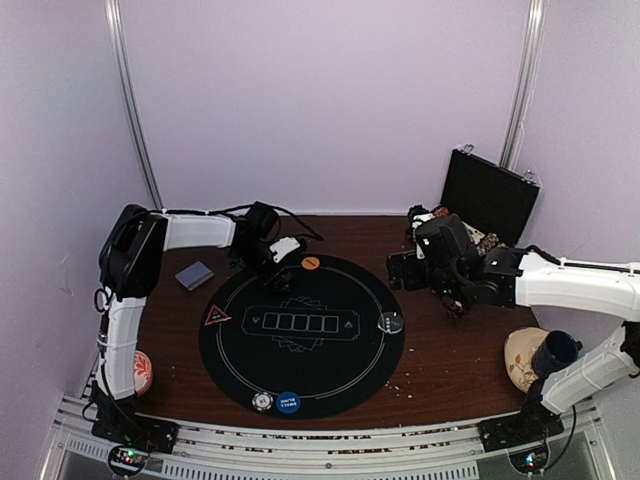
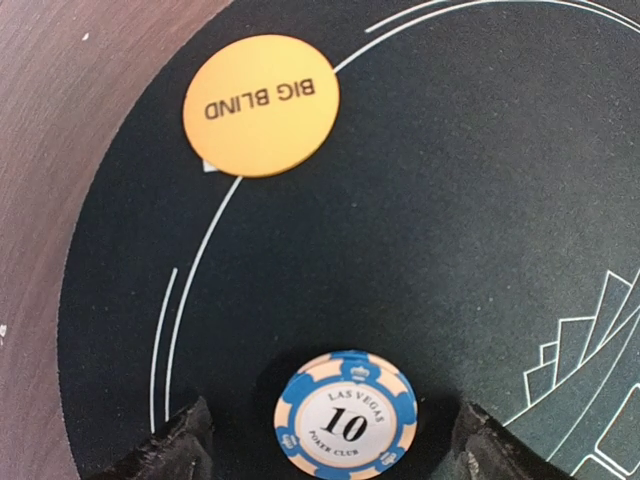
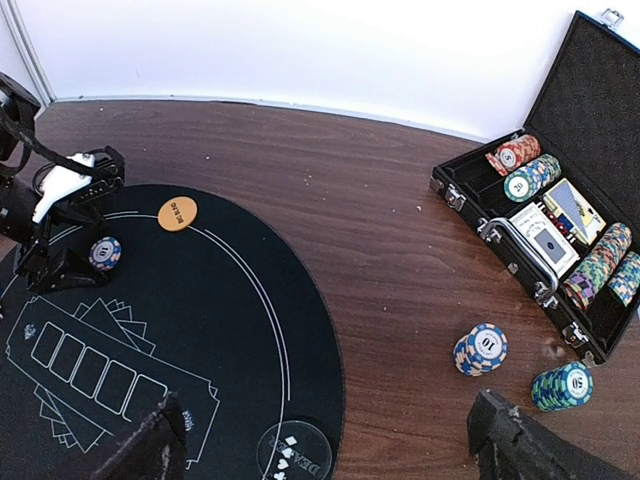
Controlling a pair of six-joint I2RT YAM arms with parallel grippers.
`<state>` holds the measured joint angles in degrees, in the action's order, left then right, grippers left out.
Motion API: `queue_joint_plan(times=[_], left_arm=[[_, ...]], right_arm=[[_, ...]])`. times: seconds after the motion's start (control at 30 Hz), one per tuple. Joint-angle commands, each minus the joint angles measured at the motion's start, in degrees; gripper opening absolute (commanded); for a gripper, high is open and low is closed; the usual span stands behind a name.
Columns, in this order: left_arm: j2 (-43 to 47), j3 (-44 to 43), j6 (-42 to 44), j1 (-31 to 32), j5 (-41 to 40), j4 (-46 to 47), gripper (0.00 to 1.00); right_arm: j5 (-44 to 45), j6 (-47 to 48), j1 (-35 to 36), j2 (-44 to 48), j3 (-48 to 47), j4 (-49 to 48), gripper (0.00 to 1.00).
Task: Distribute texas hold em gaming equipment
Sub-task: Move the poker chips pile to the big blind area.
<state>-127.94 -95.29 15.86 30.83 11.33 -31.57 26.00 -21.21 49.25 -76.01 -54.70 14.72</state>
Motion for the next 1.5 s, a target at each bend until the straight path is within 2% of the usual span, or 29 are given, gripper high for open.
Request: queue_joint_plan(times=[0.0, 0.4, 0.6, 0.8, 1.47], left_arm=[[-2.20, -0.60, 0.35, 0.68, 0.24, -2.25, 0.80], [-3.39, -0.75, -0.23, 0.80, -1.34, -3.36, 0.57], [-3.99, -1.93, -0.85, 0.75, -3.33, -3.23, 0.52], [-4.64, -3.64, 0.05, 0.79, -4.44, -3.23, 0.41], [-13.72, -20.01, 3.02, 0.05, -11.68, -2.89, 0.41]], right_arm=[[1.01, -0.54, 0.26, 2.07, 0.65, -0.85, 1.00], [1.03, -0.63, 0.32, 2.82, 1.20, -1.27, 1.00], [0.99, -0.78, 0.43, 3.17, 1.29, -1.37, 1.00], [0.89, -0.77, 0.63, 3.08, 1.26, -1.45, 1.00], [0.68, -0.89, 1.27, 2.70, 1.47, -1.80, 1.00]])
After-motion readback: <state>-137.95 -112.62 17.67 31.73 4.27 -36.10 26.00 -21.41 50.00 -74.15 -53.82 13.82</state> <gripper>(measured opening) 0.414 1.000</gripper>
